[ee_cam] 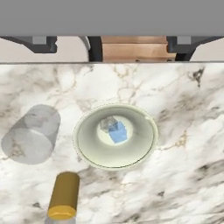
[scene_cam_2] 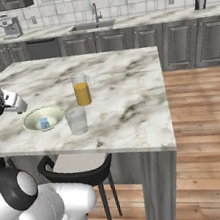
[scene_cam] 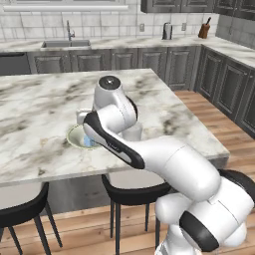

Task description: There are two ice cubes in the ice bowl. Place both ice cubes in the glass cup.

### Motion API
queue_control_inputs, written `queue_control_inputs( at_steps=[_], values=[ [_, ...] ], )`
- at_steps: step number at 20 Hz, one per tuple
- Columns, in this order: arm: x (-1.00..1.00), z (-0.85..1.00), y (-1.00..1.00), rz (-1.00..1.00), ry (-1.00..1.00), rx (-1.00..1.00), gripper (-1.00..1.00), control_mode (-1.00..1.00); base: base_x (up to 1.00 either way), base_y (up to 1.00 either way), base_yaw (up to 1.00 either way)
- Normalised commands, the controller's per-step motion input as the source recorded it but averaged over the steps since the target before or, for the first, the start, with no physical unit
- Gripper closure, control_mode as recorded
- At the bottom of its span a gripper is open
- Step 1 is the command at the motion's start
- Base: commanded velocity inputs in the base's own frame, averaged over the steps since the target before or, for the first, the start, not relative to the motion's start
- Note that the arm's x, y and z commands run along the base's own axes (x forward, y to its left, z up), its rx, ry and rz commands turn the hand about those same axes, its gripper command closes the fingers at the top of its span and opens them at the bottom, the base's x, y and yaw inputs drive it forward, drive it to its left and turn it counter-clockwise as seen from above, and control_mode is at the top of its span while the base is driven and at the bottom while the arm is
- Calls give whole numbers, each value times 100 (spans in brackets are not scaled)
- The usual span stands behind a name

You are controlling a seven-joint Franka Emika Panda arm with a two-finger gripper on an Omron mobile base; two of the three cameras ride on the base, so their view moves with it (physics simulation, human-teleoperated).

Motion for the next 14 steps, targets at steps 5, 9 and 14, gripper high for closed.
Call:
queue_control_inputs(
  at_steps=[5, 9, 14],
  values=[
    [58, 0, 24, -7, 21, -6, -100, -100, 0, 0, 0],
    [36, -10, 12, -4, 13, -3, -100, -100, 0, 0, 0],
    [4, -18, 0, 0, 1, 2, -100, -100, 0, 0, 0]
  ],
)
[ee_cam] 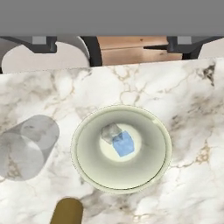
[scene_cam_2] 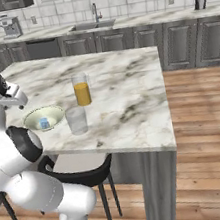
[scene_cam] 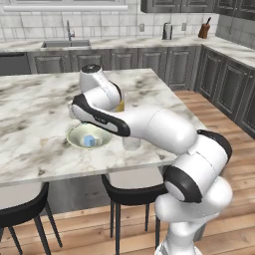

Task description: There are two ice cubes in the ice bowl. Place both ice cubes in the glass cup.

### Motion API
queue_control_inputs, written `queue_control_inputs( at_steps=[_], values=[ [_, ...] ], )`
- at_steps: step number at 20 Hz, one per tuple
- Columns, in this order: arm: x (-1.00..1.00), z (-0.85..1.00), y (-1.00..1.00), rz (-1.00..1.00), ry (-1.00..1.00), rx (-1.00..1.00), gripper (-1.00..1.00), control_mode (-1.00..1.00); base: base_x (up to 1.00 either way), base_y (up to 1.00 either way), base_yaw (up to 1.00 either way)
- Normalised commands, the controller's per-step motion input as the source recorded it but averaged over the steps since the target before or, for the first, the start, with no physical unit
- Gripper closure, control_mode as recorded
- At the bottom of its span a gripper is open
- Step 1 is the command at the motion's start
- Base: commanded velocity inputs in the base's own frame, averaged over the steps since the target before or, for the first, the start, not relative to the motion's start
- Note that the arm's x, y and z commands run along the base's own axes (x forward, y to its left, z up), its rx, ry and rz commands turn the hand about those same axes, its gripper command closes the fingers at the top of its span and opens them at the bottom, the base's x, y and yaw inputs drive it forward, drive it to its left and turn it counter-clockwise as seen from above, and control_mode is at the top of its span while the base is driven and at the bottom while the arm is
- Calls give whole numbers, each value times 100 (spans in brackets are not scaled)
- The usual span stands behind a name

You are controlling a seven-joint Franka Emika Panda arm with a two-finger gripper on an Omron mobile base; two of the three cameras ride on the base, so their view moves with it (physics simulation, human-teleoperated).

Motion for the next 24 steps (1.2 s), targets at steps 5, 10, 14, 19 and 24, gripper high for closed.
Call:
queue_control_inputs(
  at_steps=[5, 10, 14, 19, 24],
  values=[
    [-1, -42, 0, 0, 0, 8, -100, -100, 0, 0, 0],
    [0, -55, 0, 0, 0, 3, -100, -100, 0, 0, 0],
    [21, -39, 0, 0, 0, -1, -100, -100, 0, 0, 0],
    [40, -18, 0, 0, 2, -8, -100, -100, 0, 0, 0],
    [46, -18, 0, 0, 5, -5, -100, -100, 0, 0, 0]
  ],
)
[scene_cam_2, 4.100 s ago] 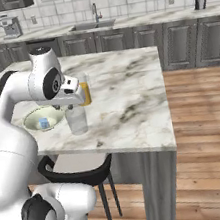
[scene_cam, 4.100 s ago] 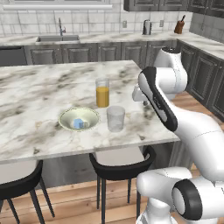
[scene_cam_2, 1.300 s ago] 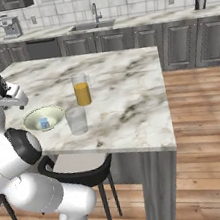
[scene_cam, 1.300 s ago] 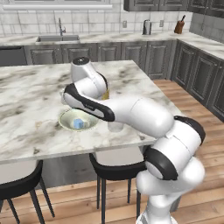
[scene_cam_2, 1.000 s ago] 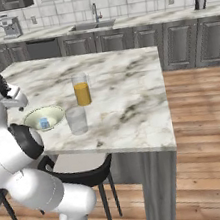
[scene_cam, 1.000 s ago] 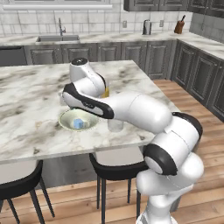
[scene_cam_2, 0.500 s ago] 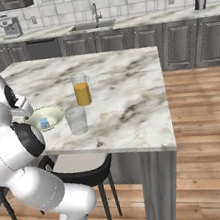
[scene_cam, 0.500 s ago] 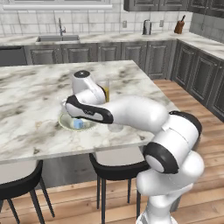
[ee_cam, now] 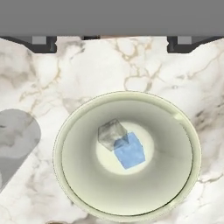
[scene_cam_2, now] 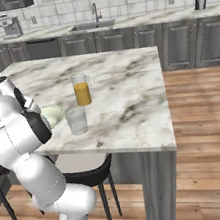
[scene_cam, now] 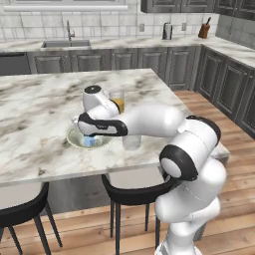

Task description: There are two ice cubes in the ice bowl. Place both ice cubes in the glass cup.

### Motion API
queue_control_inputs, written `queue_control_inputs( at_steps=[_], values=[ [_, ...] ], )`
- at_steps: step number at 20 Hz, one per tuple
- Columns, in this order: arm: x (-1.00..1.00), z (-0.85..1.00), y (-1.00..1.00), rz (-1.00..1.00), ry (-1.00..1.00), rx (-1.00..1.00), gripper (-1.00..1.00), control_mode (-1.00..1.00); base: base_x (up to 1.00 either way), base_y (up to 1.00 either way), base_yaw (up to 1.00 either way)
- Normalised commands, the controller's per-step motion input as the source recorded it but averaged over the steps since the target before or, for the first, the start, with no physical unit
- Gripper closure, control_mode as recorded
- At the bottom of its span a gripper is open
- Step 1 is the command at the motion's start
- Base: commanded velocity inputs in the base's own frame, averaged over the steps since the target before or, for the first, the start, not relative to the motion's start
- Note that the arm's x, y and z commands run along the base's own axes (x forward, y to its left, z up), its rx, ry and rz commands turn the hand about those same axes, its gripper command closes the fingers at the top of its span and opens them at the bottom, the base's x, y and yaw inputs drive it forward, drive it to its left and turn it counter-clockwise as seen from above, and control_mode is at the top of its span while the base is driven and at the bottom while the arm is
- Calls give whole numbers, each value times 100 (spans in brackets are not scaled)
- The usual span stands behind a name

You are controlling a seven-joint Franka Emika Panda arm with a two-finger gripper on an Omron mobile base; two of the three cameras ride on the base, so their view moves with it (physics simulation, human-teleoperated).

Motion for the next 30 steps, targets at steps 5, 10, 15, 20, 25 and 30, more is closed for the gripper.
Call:
queue_control_inputs(
  at_steps=[5, 10, 15, 20, 25, 30],
  values=[
    [39, -22, 0, 0, 5, 0, -100, -100, 0, 0, 0],
    [18, -35, 1, 0, 4, 0, -100, -100, 0, 0, 0],
    [0, -42, 0, 0, 0, 0, -100, -100, 0, 0, 0],
    [6, -19, 0, 0, 0, 0, -100, -100, 0, 0, 0],
    [21, -19, 0, 0, 0, 0, -100, -100, 0, 0, 0],
    [34, -22, 0, 0, 0, 0, -100, -100, 0, 0, 0]
  ],
)
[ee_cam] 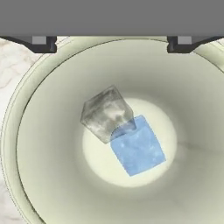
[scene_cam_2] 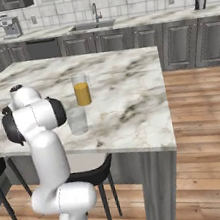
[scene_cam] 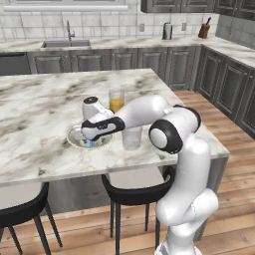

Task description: There are two ice cubes in the ice bowl. Place both ice cubes in the glass cup.

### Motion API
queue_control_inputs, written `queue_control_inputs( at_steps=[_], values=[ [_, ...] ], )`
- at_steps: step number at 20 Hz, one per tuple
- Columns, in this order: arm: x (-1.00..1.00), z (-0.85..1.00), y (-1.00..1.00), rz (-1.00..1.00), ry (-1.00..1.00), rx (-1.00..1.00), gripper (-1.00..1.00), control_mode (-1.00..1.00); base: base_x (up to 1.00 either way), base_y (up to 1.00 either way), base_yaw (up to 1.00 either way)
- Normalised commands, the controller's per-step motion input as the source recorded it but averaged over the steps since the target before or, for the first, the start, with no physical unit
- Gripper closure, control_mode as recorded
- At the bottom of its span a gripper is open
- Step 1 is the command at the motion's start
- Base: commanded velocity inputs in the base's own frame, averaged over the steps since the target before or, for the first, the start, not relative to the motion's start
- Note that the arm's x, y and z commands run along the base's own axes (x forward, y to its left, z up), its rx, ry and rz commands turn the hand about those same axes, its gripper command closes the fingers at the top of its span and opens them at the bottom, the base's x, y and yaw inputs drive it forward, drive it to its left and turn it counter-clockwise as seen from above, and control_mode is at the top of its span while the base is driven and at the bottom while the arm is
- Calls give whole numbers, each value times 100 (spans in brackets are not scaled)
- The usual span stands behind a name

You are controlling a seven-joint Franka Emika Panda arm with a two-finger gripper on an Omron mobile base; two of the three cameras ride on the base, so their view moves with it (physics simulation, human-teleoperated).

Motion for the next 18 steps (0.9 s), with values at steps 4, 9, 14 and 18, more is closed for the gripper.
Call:
queue_control_inputs(
  at_steps=[4, 9, 14, 18],
  values=[
    [34, -26, 0, 0, 0, 0, -100, -100, 0, 0, 0],
    [29, -32, 0, 0, 4, -3, -100, -100, 0, 0, 0],
    [32, -24, 0, 0, 6, -1, -100, -100, 0, 0, 0],
    [28, -20, 0, 0, 1, -2, -100, -100, 0, 0, 0]
  ],
)
